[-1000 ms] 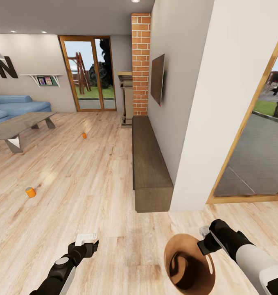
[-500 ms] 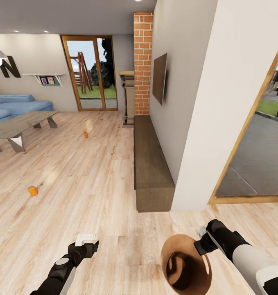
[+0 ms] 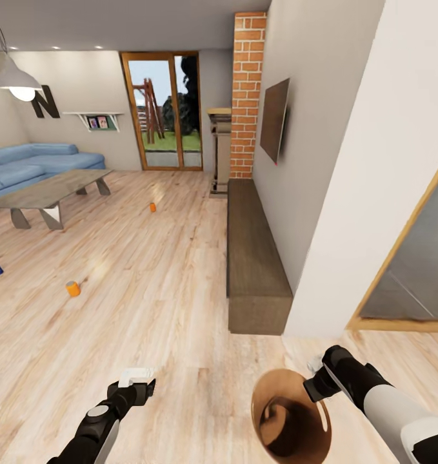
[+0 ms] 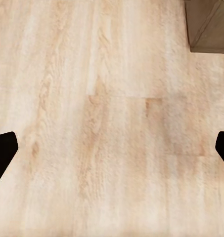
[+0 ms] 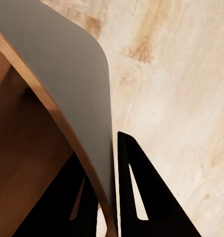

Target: Put the three can of soda from the living room inside the tash can in the kitchen.

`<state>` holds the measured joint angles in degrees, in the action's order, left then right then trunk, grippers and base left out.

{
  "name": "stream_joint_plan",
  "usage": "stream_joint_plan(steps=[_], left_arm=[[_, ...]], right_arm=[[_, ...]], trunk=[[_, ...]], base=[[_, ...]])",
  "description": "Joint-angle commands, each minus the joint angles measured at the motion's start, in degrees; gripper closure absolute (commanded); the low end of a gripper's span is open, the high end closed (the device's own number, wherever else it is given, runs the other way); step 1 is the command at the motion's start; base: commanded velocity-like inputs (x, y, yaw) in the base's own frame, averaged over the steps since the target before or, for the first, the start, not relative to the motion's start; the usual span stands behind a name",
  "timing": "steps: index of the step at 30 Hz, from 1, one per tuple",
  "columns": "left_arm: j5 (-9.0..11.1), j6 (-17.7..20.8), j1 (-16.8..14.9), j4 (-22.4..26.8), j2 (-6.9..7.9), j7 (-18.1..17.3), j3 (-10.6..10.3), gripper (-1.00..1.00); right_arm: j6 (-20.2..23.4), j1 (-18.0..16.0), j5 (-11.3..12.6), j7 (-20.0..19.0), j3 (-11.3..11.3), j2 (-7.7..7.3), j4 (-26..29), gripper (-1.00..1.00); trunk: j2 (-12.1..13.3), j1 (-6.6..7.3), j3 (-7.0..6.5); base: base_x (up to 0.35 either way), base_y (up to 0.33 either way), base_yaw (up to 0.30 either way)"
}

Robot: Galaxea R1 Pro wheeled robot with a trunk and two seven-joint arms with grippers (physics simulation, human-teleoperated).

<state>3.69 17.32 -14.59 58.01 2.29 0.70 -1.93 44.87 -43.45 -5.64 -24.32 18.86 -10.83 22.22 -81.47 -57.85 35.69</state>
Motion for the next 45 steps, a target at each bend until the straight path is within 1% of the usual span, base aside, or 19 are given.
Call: stream_joint_plan(steps=[1,6,15,22,28,37,45], left_arm=[[0.00,0.00,0.00,-0.02,0.00,0.00,0.00,-1.00],[0.00,0.00,0.00,-0.08,-0.07,0.00,0.00,-1.00],[0.00,0.00,0.00,-0.09,-0.09,0.00,0.00,-1.00],[0.00,0.00,0.00,-0.05,-0.07,0.00,0.00,-1.00],[0.00,0.00,0.00,-0.01,-0.01,0.00,-0.01,-1.00],[0.00,0.00,0.00,-0.01,0.00,0.00,-0.06,-1.00],[0.00,0.00,0.00,-0.08,0.00,-0.01,-0.07,-1.00]], right_arm=[[0.22,-0.01,1.07,-0.15,-0.15,0.02,0.01,1.00],[0.22,-0.02,1.13,-0.12,-0.14,0.03,0.01,1.00],[0.22,0.03,1.20,-0.11,-0.14,0.11,0.01,1.00],[0.04,0.07,1.02,0.03,-0.13,0.70,0.01,1.00],[-1.51,0.11,0.99,0.12,-0.13,0.87,0.01,1.00],[-1.78,0.12,0.98,0.18,-0.13,0.90,0.01,1.00],[-1.82,0.12,1.05,0.09,-0.13,0.97,-0.08,1.00]], trunk=[[0.00,0.00,0.04],[0.00,0.00,0.16],[0.00,0.00,0.19],[0.00,0.00,0.20],[0.00,0.00,0.20],[0.00,0.00,0.20],[0.00,0.00,0.20]], base=[[0.156,0.074,0.191],[0.214,0.144,0.103],[0.236,0.192,0.015],[0.224,0.214,0.029],[0.221,0.218,0.181],[0.222,0.200,0.225],[0.222,0.165,0.056]])
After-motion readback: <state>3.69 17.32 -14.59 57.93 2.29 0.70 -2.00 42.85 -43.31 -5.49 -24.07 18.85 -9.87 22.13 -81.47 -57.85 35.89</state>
